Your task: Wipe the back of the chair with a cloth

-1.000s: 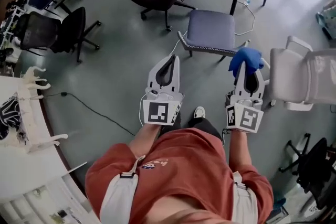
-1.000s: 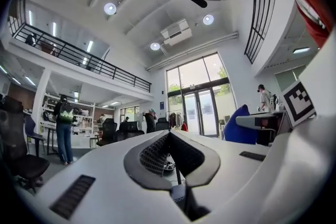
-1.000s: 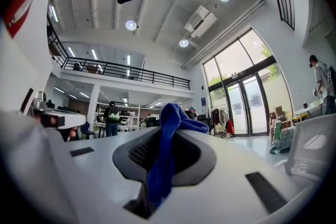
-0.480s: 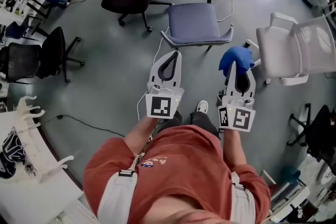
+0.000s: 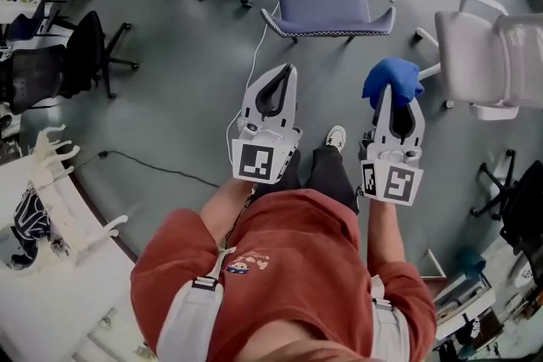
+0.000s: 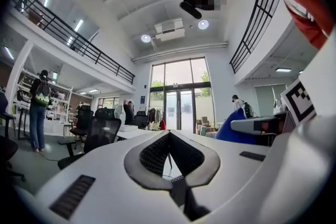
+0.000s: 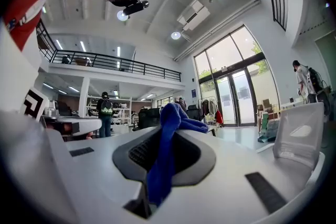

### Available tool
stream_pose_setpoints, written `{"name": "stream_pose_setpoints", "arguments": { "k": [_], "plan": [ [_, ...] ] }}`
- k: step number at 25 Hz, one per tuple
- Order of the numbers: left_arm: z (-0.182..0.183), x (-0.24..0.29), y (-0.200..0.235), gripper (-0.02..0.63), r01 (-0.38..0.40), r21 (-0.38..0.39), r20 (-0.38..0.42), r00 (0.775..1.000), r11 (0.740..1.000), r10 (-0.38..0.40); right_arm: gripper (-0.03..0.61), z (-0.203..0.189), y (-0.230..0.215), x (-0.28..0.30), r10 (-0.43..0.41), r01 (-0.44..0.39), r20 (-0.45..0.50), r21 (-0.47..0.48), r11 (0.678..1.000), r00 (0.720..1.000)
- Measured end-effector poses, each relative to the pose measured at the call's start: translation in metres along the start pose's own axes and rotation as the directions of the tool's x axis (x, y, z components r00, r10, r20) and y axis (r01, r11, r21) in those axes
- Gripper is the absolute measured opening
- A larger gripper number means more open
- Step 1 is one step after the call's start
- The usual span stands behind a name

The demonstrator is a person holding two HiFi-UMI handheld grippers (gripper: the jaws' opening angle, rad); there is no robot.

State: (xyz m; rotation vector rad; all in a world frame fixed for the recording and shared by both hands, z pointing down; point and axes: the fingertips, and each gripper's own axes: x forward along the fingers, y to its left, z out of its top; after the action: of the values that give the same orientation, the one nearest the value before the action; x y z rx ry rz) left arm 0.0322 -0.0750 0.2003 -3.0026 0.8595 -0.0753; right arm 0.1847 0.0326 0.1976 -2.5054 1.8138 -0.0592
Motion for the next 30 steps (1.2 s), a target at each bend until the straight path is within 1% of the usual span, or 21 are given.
{"name": "stream_pose_setpoints", "arguments": {
  "k": [3,6,9,13,16,21,23,25,27,30],
  "plan": [
    [-0.018,0.006,-0.008,0.014,0.025,0.049,0.028,0.999,0.998,-0.027,0.057,-0.033,-0.005,0.002,0.002,-0.002,-0.035,-0.001,1.0,0.999],
    [-0.051,0.01,-0.012,0.014,0.01,0.028,0.019,1.0,1.0,-0.011,0.057,-0.073,-0.011,0.005,-0.002,0.004,-0.073,0.02,1.0,0.997],
    [-0.086,0.019,-0.02,0.014,-0.005,0.03,0.032,0.999,1.0,0.004,0.058,-0.112,-0.021,0.005,-0.005,0.006,-0.102,0.012,1.0,0.995],
    [-0.142,0.023,-0.02,0.014,-0.034,0.042,0.002,0.999,0.999,0.034,0.058,-0.17,-0.025,0.011,0.011,-0.012,-0.148,-0.004,1.0,0.989],
    [-0.188,0.025,-0.02,0.014,-0.048,0.03,-0.025,0.999,0.998,0.049,0.058,-0.216,-0.027,0.016,0.019,-0.021,-0.178,-0.01,1.0,0.984],
    [-0.266,0.024,-0.028,0.014,-0.051,-0.002,-0.041,0.998,0.999,0.051,0.057,-0.299,-0.034,0.021,0.026,-0.031,-0.229,-0.018,0.999,0.973],
    [-0.293,0.023,-0.037,0.014,-0.057,0.0,-0.042,0.997,0.998,0.057,0.058,-0.328,-0.04,0.02,0.027,-0.03,-0.257,-0.01,0.999,0.966],
    [-0.318,0.025,-0.042,0.014,-0.077,-0.008,-0.043,0.996,0.997,0.076,0.057,-0.351,-0.045,0.018,0.031,-0.038,-0.282,-0.017,0.999,0.959],
    [-0.34,0.024,-0.041,0.014,-0.092,-0.031,-0.068,0.994,0.995,0.09,0.058,-0.37,-0.045,0.018,0.035,-0.044,-0.307,-0.023,0.999,0.951],
    [-0.359,0.016,-0.031,0.014,-0.107,-0.031,-0.102,0.989,0.994,0.104,0.058,-0.392,-0.032,0.018,0.046,-0.05,-0.338,-0.003,0.999,0.94]
  ]
}}
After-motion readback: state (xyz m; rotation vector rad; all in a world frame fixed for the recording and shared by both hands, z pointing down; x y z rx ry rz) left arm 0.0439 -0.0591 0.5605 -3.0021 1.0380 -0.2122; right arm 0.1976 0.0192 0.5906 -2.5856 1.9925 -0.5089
